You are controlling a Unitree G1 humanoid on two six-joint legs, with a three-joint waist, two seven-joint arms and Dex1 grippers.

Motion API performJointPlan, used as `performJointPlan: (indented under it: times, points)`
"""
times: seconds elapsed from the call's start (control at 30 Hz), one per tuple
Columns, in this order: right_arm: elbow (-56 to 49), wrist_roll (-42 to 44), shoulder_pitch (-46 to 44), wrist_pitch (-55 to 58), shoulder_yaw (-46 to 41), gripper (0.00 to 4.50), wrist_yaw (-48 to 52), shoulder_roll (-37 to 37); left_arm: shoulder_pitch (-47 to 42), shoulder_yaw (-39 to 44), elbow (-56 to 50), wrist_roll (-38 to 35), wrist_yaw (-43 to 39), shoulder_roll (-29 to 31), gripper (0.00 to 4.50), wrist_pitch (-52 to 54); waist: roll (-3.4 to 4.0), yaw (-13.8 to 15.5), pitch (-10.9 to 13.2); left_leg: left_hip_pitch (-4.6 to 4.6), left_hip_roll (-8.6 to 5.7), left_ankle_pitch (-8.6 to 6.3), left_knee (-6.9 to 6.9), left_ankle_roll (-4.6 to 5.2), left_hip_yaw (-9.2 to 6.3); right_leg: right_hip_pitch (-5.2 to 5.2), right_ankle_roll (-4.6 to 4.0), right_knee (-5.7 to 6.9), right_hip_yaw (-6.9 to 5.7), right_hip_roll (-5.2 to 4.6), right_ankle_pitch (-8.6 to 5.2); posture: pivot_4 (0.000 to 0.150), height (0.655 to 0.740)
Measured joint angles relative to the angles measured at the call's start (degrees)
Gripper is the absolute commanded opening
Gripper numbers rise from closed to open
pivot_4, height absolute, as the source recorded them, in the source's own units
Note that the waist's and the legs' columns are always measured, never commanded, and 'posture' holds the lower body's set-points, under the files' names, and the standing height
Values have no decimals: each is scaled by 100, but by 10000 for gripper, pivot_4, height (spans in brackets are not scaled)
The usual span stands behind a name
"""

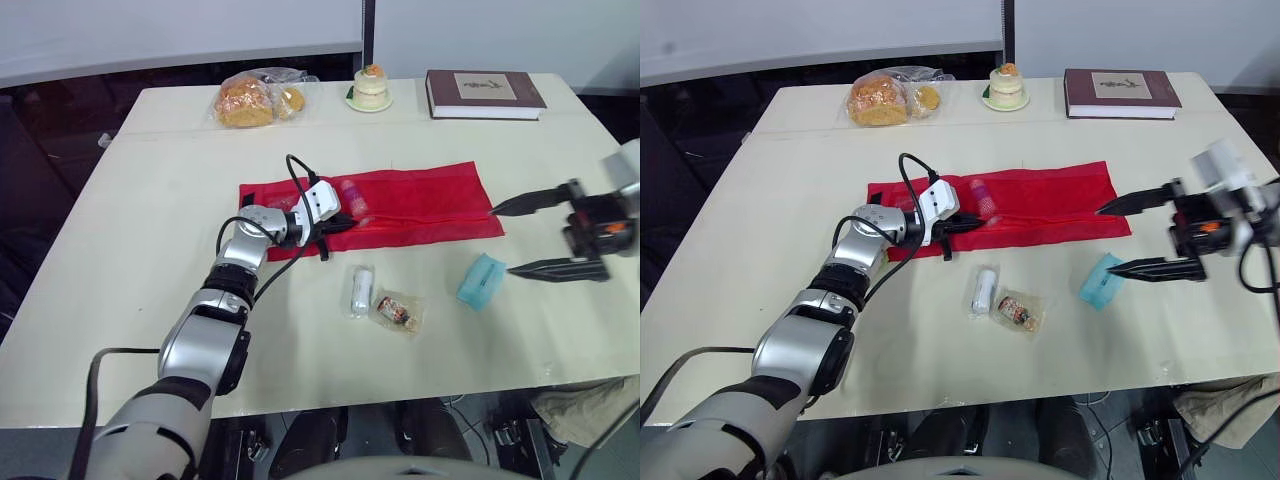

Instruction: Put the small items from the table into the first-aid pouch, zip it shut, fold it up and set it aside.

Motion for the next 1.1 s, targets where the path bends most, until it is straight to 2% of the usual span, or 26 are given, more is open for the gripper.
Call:
performJointPlan:
  times: [0.13, 0.17, 0.33, 0.57, 0.77, 1.03, 1.1]
  points:
    - [394, -1165, -302, -1019, 913, 44605, -324, 704, 50, -13, -88, 6, -16, -29, 0, 1, 0, 4, 0, -3, -4, 0, 5, 0, -3, 0, 0, 0, -4, 6, 0, 1500, 7289]
    - [402, -1192, -304, -1038, 935, 44605, -340, 726, 50, -15, -91, 7, -16, -34, 0, 1, 0, 3, 0, -2, -3, 0, 5, 0, -3, 0, 0, 1, -3, 6, 0, 1500, 7289]
    - [839, -2515, -777, -1888, 2032, 44605, -956, 1673, 124, -70, -222, 18, 34, -71, 0, 1, 0, -7, 0, -3, -4, 1, 6, -2, -7, -5, 0, 5, -6, 14, 0, 1500, 7289]
    - [1607, -3187, -1495, -2490, 2512, 44605, -1200, 2254, 194, -105, -354, 63, 88, -108, 0, 11, 1, 0, -1, -4, -7, 1, 9, -2, -13, -2, 0, 3, -12, 15, 0, 1500, 7289]
    - [3045, -3926, -2009, -4136, 3131, 44605, -1127, 2727, 222, -103, -420, 97, 106, -125, 0, 54, 2, -36, -1, -3, -7, 2, 7, -3, -13, -3, 0, 3, -11, 19, 0, 1500, 7289]
    - [3685, -4151, -2301, -5070, 3381, 44605, -1015, 3288, 227, -102, -425, 101, 114, -122, 0, 71, 3, -49, -1, -2, -6, 2, 6, -4, -16, -3, -1, 3, -12, 22, 0, 1500, 7289]
    - [3749, -4152, -2319, -5201, 3426, 38336, -915, 3321, 234, -102, -428, 100, 127, -122, 0, 73, 3, -52, -2, -2, -6, 3, 6, -4, -17, -3, -1, 3, -12, 23, 0, 1500, 7289]
